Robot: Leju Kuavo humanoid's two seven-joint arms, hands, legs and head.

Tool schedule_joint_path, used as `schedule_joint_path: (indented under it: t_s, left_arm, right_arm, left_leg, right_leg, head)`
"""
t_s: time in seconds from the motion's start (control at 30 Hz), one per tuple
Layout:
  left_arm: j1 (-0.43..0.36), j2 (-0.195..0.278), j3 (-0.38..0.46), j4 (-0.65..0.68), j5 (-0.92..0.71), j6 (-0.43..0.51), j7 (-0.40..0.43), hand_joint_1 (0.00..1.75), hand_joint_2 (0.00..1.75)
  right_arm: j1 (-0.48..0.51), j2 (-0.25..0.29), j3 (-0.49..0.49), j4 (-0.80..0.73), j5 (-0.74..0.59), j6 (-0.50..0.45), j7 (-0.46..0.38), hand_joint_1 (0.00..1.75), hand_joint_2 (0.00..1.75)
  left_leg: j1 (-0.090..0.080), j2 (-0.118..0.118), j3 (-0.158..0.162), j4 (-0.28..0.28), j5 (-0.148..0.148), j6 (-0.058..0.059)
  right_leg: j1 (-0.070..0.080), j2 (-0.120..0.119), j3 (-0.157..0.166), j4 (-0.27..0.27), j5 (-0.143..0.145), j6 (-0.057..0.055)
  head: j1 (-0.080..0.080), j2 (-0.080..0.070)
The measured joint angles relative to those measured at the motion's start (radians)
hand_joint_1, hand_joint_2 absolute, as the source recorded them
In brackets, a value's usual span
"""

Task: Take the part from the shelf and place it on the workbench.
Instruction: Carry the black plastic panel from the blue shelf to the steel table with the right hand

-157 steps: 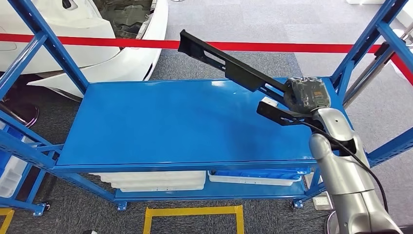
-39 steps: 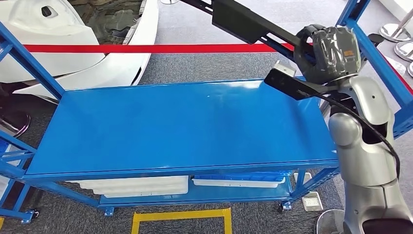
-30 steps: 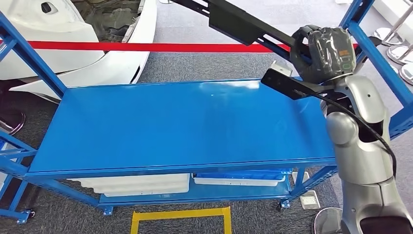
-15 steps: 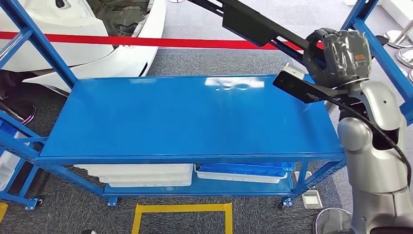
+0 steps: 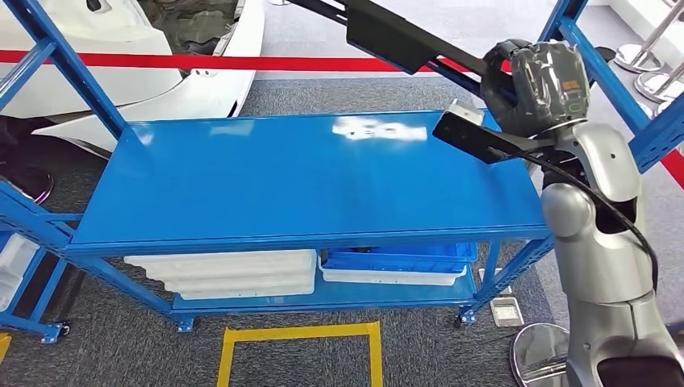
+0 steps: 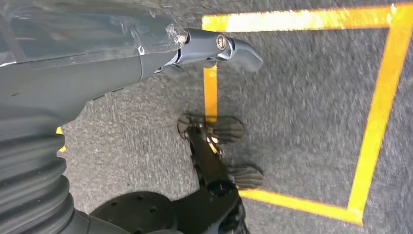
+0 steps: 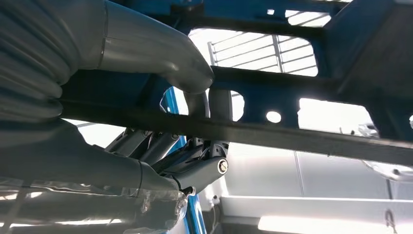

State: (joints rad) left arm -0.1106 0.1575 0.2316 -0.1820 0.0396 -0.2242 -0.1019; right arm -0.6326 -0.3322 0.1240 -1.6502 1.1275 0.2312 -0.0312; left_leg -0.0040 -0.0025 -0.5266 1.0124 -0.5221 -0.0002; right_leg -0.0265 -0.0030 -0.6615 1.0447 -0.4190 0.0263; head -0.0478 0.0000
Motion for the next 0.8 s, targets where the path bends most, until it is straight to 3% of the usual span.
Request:
schedule_joint_path:
  t_s: [0.03, 0.07, 0.17, 0.2, 0.23, 0.27, 0.33, 0.4, 0.5, 0.53, 0.6, 0.67, 0.7, 0.77, 0.8]
  left_arm:
    - [0.000, 0.000, 0.000, 0.000, -0.001, 0.001, 0.000, 0.00, 1.75]
    - [0.000, 0.000, 0.000, 0.000, -0.001, 0.001, 0.000, 0.00, 1.75]
    - [-0.002, 0.000, 0.000, 0.000, -0.002, 0.001, 0.000, 0.00, 1.75]
    - [-0.001, 0.000, 0.000, 0.000, -0.002, 0.001, 0.000, 0.00, 1.75]
    - [-0.001, 0.000, 0.000, 0.000, -0.002, 0.001, 0.000, 0.00, 1.75]
    - [-0.001, 0.000, 0.000, 0.000, -0.002, 0.001, 0.000, 0.00, 1.75]
    - [-0.001, 0.000, 0.000, 0.000, -0.001, 0.001, 0.000, 0.00, 1.75]
    - [0.000, -0.001, 0.000, 0.000, -0.001, 0.001, 0.000, 0.00, 1.75]
    - [0.001, 0.000, 0.000, 0.000, -0.001, 0.001, 0.000, 0.00, 1.75]
    - [0.001, 0.000, 0.000, 0.000, -0.001, 0.001, 0.000, 0.00, 1.75]
    - [0.002, 0.001, 0.000, 0.000, -0.002, 0.001, 0.000, 0.00, 1.75]
    - [0.002, 0.001, 0.000, 0.000, -0.002, 0.002, 0.000, 0.00, 1.75]
    - [0.002, 0.001, 0.000, 0.000, -0.002, 0.003, 0.000, 0.00, 1.75]
    - [0.002, 0.001, 0.000, 0.000, -0.002, 0.003, 0.000, 0.00, 1.75]
    - [0.002, 0.001, 0.000, 0.000, -0.002, 0.003, 0.000, 0.00, 1.75]
  right_arm:
    - [0.000, 0.000, 0.000, 0.000, 0.000, 0.000, 0.000, 1.75, 1.75]
    - [-0.001, -0.001, 0.000, 0.000, -0.001, 0.001, 0.001, 1.75, 1.75]
    - [-0.002, -0.001, 0.001, 0.001, -0.003, 0.002, 0.004, 1.75, 1.75]
    - [-0.001, -0.001, 0.001, 0.002, -0.003, 0.003, 0.005, 1.75, 1.75]
    - [0.000, -0.001, 0.001, 0.002, -0.003, 0.004, 0.005, 1.75, 1.75]
    - [0.000, -0.001, 0.001, 0.002, -0.003, 0.004, 0.006, 1.75, 1.75]
    - [-0.001, -0.001, 0.001, 0.002, -0.002, 0.004, 0.006, 1.75, 1.75]
    - [-0.003, -0.001, 0.001, 0.002, -0.002, 0.004, 0.006, 1.75, 1.75]
    - [-0.005, -0.001, 0.001, 0.002, 0.000, 0.004, 0.006, 1.75, 1.75]
    - [-0.005, 0.000, 0.001, 0.002, 0.000, 0.004, 0.006, 1.75, 1.75]
    - [-0.007, 0.000, 0.002, 0.003, -0.002, 0.005, 0.006, 1.75, 1.75]
    - [-0.007, 0.000, 0.002, 0.003, -0.007, 0.005, 0.006, 1.75, 1.75]
    - [-0.007, 0.000, 0.002, 0.003, -0.010, 0.004, 0.006, 1.75, 1.75]
    - [-0.005, 0.001, 0.002, 0.005, -0.014, 0.004, 0.006, 1.75, 1.75]
    - [-0.004, 0.001, 0.002, 0.006, -0.015, 0.003, 0.005, 1.75, 1.75]
  left_leg:
    - [0.002, 0.002, -0.004, -0.006, 0.011, 0.007]
    - [0.004, 0.005, -0.010, -0.012, 0.023, 0.016]
    - [0.003, 0.009, -0.048, -0.013, 0.052, 0.030]
    - [0.002, 0.010, -0.063, -0.008, 0.058, 0.031]
    - [0.001, 0.010, -0.077, -0.002, 0.064, 0.031]
    - [0.000, 0.010, -0.092, 0.005, 0.069, 0.030]
    - [-0.001, 0.010, -0.115, 0.021, 0.076, 0.026]
    - [-0.002, 0.009, -0.130, 0.034, 0.083, 0.018]
    - [-0.002, 0.007, -0.136, 0.036, 0.096, 0.000]
    - [-0.002, 0.006, -0.141, 0.045, 0.086, -0.007]
    - [0.001, 0.003, -0.166, 0.113, 0.020, -0.020]
    - [0.009, 0.003, -0.198, 0.232, -0.060, -0.033]
    - [0.013, 0.003, -0.203, 0.276, -0.077, -0.038]
    - [0.021, 0.003, -0.167, 0.268, -0.055, -0.044]
    - [0.024, 0.003, -0.123, 0.210, -0.029, -0.046]
  right_leg:
    - [0.000, 0.000, -0.004, 0.006, -0.010, 0.005]
    - [0.000, 0.001, -0.014, 0.031, -0.038, 0.008]
    - [0.002, 0.002, -0.067, 0.203, -0.170, 0.011]
    - [0.003, 0.002, -0.073, 0.251, -0.189, 0.012]
    - [0.004, 0.002, -0.064, 0.266, -0.186, 0.011]
    - [0.004, 0.002, -0.035, 0.246, -0.167, 0.009]
    - [0.007, 0.001, 0.061, 0.119, -0.132, 0.002]
    - [0.013, 0.001, 0.126, 0.014, -0.130, -0.005]
    - [0.014, 0.000, 0.126, -0.013, -0.123, -0.019]
    - [0.011, -0.001, 0.122, -0.018, -0.114, -0.026]
    - [0.003, -0.003, 0.108, -0.028, -0.094, -0.038]
    - [0.002, -0.003, 0.090, -0.029, -0.079, -0.042]
    - [0.002, -0.003, 0.081, -0.028, -0.072, -0.040]
    - [0.000, -0.003, 0.065, -0.025, -0.061, -0.034]
    - [-0.002, -0.003, 0.058, -0.021, -0.057, -0.030]
  head:
    - [0.001, 0.000]
    - [0.005, 0.000]
    - [0.024, 0.000]
    - [0.030, 0.000]
    - [0.034, 0.000]
    - [0.039, 0.000]
    - [0.048, 0.000]
    - [0.052, 0.000]
    - [0.053, 0.000]
    - [0.053, 0.000]
    - [0.042, 0.000]
    - [0.026, 0.000]
    - [0.020, 0.000]
    - [0.011, 0.000]
    - [0.008, 0.000]
